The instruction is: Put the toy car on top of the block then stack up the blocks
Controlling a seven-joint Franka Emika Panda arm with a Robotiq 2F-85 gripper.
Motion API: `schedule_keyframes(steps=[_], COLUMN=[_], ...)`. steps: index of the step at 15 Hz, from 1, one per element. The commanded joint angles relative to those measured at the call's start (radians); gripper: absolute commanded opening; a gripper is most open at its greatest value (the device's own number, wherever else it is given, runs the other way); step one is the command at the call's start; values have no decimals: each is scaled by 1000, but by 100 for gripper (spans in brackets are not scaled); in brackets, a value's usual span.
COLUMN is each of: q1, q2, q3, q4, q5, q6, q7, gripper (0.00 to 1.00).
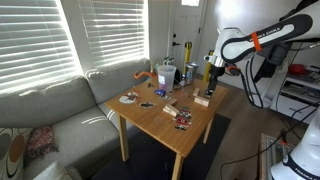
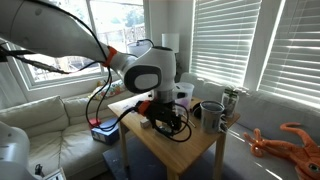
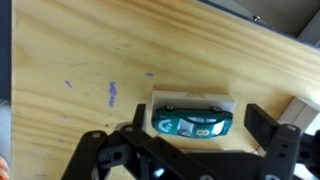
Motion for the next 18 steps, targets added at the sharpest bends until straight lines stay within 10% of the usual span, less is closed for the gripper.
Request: schedule_keyframes(steps=[1, 10, 15, 18], q1=[-12, -9, -10, -12], q2=[4, 51, 70, 77], q3=[17, 14, 15, 17], q4=[7, 33, 50, 56], q5=[-27, -1, -1, -5], q6=[-23, -5, -6, -4], q7=[29, 19, 13, 17], gripper=[100, 100, 60, 60])
